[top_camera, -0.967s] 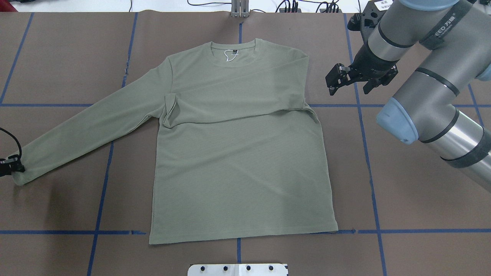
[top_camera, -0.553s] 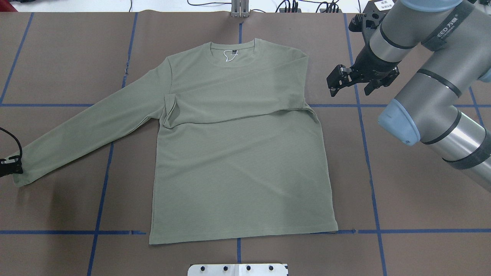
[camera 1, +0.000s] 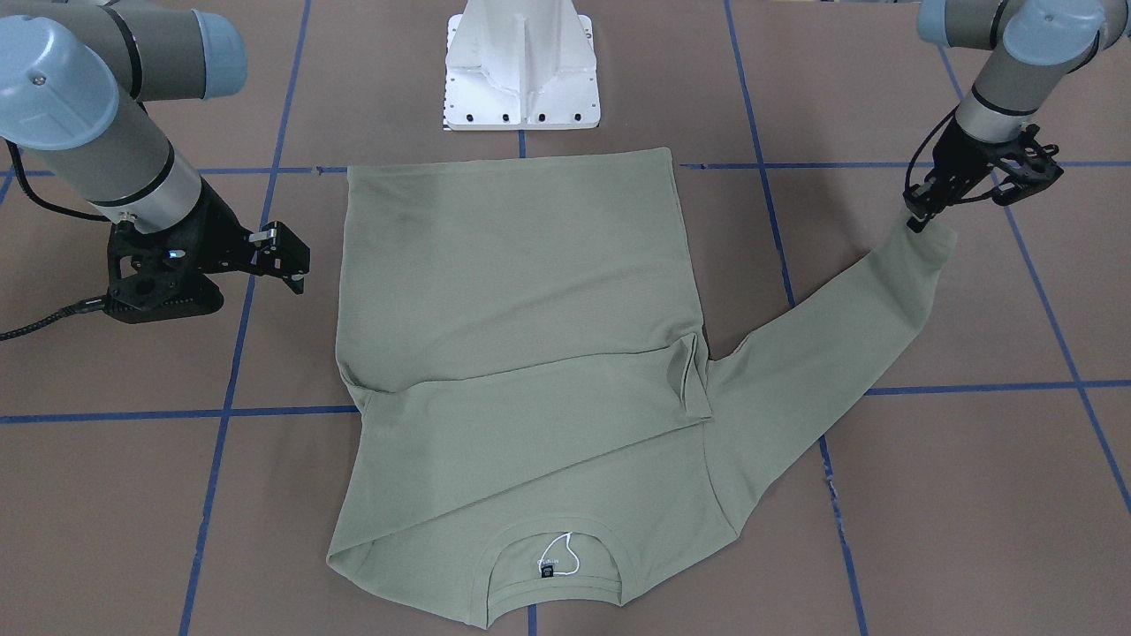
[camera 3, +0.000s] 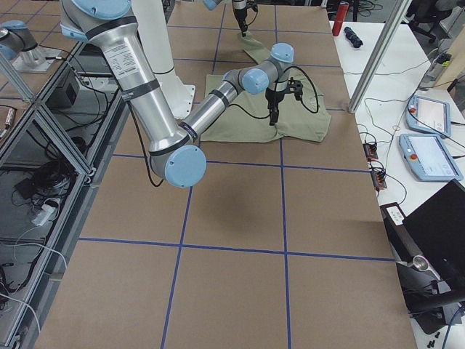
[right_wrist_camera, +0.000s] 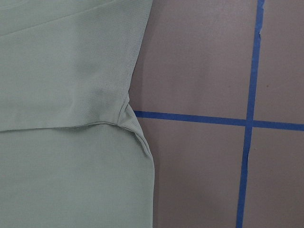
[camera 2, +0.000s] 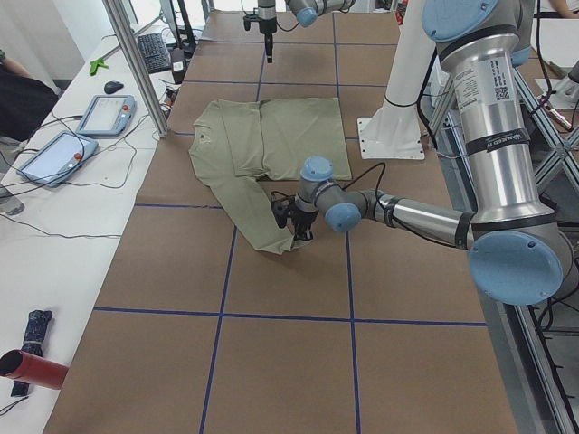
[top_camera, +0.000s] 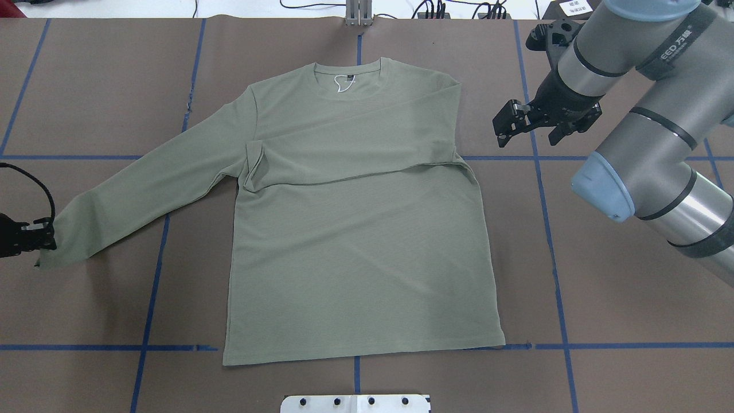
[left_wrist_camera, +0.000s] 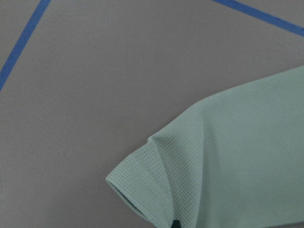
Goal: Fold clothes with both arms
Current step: 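Hold the right gripper raised while the left gripper grasps the other sleeve cuff, then carry the cuff with the left gripper across the shirt toward the right gripper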
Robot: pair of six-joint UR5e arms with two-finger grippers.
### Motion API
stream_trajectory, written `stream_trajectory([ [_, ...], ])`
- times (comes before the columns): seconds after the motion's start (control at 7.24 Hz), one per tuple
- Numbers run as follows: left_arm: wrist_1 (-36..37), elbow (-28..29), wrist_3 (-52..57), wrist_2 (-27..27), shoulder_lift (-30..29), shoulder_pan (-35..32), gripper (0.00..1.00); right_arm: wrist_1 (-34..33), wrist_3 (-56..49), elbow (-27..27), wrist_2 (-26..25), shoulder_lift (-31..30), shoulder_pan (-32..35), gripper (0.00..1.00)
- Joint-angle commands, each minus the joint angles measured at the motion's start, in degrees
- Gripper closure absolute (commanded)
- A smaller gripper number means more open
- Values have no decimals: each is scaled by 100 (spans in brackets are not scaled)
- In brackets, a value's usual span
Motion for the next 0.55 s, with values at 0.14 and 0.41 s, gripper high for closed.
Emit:
stream_trajectory([
  [0.14,2615,-98,-248,-93,-2633,34,100,16,0,411,-16,-574,3,0],
  [0.41,3117,516,-361,-102,-3896,60,100,68,-52,755,-69,-1312,12,0],
])
